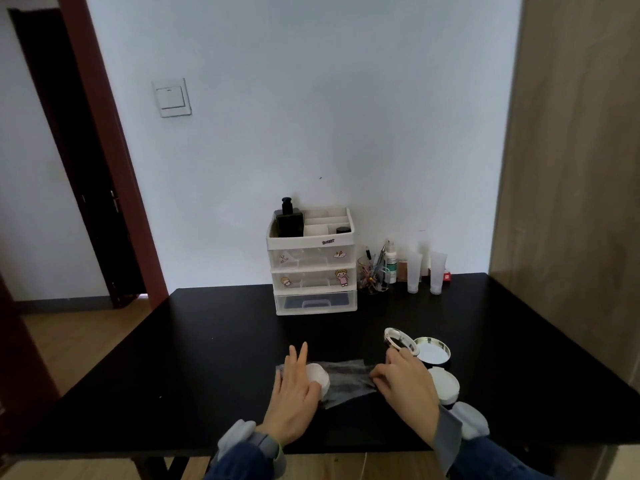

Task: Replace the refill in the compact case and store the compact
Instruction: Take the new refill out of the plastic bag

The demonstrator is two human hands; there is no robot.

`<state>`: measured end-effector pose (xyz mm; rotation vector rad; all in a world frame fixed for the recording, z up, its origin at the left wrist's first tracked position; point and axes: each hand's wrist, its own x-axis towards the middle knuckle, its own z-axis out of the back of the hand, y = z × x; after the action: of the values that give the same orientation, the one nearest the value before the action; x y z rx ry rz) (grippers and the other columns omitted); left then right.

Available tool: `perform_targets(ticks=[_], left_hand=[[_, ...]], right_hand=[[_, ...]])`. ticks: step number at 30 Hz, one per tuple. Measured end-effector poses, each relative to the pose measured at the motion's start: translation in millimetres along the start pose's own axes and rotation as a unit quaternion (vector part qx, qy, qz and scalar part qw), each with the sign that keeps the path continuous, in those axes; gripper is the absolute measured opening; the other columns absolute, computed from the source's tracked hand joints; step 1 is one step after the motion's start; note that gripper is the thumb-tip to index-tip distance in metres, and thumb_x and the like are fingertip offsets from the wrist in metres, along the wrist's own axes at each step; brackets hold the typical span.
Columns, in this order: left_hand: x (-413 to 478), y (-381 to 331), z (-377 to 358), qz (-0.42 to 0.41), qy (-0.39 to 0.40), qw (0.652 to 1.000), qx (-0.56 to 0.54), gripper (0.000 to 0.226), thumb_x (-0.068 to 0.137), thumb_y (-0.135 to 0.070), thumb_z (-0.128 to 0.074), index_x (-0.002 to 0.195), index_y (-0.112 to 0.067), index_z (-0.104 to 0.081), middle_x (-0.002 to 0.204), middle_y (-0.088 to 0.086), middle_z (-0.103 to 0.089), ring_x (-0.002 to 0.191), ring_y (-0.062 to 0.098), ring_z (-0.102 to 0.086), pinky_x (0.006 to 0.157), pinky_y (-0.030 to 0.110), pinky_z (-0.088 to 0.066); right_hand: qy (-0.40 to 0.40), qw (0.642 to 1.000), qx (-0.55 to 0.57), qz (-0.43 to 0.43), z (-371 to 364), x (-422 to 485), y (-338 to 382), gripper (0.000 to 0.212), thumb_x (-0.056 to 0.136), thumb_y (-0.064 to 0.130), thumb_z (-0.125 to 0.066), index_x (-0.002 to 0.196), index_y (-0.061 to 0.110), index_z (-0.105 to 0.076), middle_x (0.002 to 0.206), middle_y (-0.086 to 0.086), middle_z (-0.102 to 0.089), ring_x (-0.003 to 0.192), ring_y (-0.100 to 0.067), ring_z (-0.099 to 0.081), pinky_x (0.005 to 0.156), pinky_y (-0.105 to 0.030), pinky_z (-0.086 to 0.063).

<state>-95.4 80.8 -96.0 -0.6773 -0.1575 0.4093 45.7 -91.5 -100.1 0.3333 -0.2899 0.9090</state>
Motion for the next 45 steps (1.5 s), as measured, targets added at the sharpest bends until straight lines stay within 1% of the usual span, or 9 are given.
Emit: perform_targets(ticks=[8, 13, 17, 21, 24, 29, 37, 40, 45], left_hand=[[1, 14, 4, 0.021, 0.059, 0.992, 0.106, 0.068, 0.100, -0.050, -0.012, 0.151, -0.015, 0.016, 0.164, 0.001, 0.006, 0.150, 0.013, 0.005, 0.123, 0.039, 0.007], [3, 25, -2, 0.015, 0.039, 0.988, 0.149, 0.062, 0.100, -0.050, -0.012, 0.153, -0.020, -0.004, 0.163, -0.003, -0.004, 0.149, 0.009, -0.001, 0.121, 0.033, 0.003], [6, 28, -2, 0.008, 0.052, 0.982, 0.182, 0.055, 0.102, -0.042, -0.012, 0.153, -0.023, -0.008, 0.163, -0.004, -0.002, 0.149, 0.008, 0.002, 0.119, 0.033, 0.007], [4, 27, -1, -0.005, 0.054, 0.975, 0.213, 0.052, 0.103, -0.034, -0.016, 0.153, -0.024, -0.007, 0.164, -0.001, -0.002, 0.150, 0.011, 0.001, 0.119, 0.034, 0.006], [2, 22, 2, -0.014, 0.065, 0.968, 0.242, 0.054, 0.103, -0.033, -0.020, 0.153, -0.023, -0.004, 0.164, 0.001, 0.001, 0.150, 0.015, 0.003, 0.121, 0.037, 0.004], [-3, 14, 0, -0.001, 0.051, 0.967, 0.250, 0.053, 0.104, -0.034, -0.015, 0.154, -0.024, -0.001, 0.164, 0.001, 0.004, 0.150, 0.015, 0.004, 0.123, 0.039, 0.003], [-5, 14, -5, 0.011, 0.036, 0.969, 0.244, 0.052, 0.103, -0.038, -0.013, 0.153, -0.028, -0.001, 0.164, 0.000, 0.003, 0.150, 0.015, 0.003, 0.122, 0.039, 0.005], [-4, 11, -4, 0.018, 0.032, 0.969, 0.244, 0.053, 0.103, -0.038, -0.013, 0.153, -0.029, -0.001, 0.164, 0.000, 0.002, 0.150, 0.015, 0.003, 0.122, 0.040, 0.005], [-8, 5, -3, 0.026, 0.032, 0.966, 0.253, 0.053, 0.103, -0.038, -0.014, 0.154, -0.027, -0.002, 0.164, 0.001, 0.001, 0.151, 0.017, 0.002, 0.123, 0.041, 0.004]], right_hand=[[0.090, 0.988, 0.096, -0.081, 17, 13, 10, 0.022, 0.089, 0.038, -0.052, 0.103, 0.036, -0.069, 0.097, 0.009, -0.073, 0.092, -0.013, -0.066, 0.076, -0.030, -0.052], [0.150, 0.957, 0.224, -0.107, 24, 17, 13, 0.023, 0.089, 0.037, -0.056, 0.068, 0.037, -0.065, 0.070, 0.013, -0.064, 0.071, -0.002, -0.060, 0.065, -0.020, -0.046], [0.193, 0.941, 0.249, -0.122, 21, 23, 20, 0.018, 0.088, 0.039, -0.058, 0.089, 0.031, -0.074, 0.089, 0.010, -0.072, 0.085, -0.006, -0.064, 0.077, -0.026, -0.049], [0.234, 0.929, 0.244, -0.154, 17, 25, 24, 0.019, 0.086, 0.043, -0.060, 0.078, 0.031, -0.073, 0.088, 0.007, -0.074, 0.089, -0.009, -0.066, 0.085, -0.031, -0.051], [0.259, 0.913, 0.266, -0.171, 17, 29, 27, 0.027, 0.088, 0.049, -0.057, 0.071, 0.031, -0.069, 0.076, 0.011, -0.070, 0.081, -0.007, -0.064, 0.079, -0.028, -0.049], [0.289, 0.877, 0.323, -0.209, 15, 39, 33, 0.040, 0.088, 0.047, -0.059, 0.106, 0.013, -0.070, 0.093, 0.000, -0.071, 0.089, -0.013, -0.064, 0.093, -0.032, -0.050], [0.268, 0.874, 0.328, -0.238, 9, 42, 45, 0.041, 0.088, 0.033, -0.064, 0.119, 0.006, -0.062, 0.118, -0.010, -0.066, 0.110, -0.021, -0.061, 0.102, -0.035, -0.047], [0.265, 0.872, 0.337, -0.238, 10, 44, 51, 0.033, 0.088, 0.029, -0.063, 0.115, 0.010, -0.062, 0.113, -0.006, -0.065, 0.104, -0.018, -0.060, 0.095, -0.031, -0.049], [0.203, 0.890, 0.341, -0.223, 10, 40, 55, 0.004, 0.084, 0.030, -0.065, 0.083, 0.031, -0.061, 0.099, 0.005, -0.066, 0.086, -0.008, -0.059, 0.068, -0.022, -0.044]])
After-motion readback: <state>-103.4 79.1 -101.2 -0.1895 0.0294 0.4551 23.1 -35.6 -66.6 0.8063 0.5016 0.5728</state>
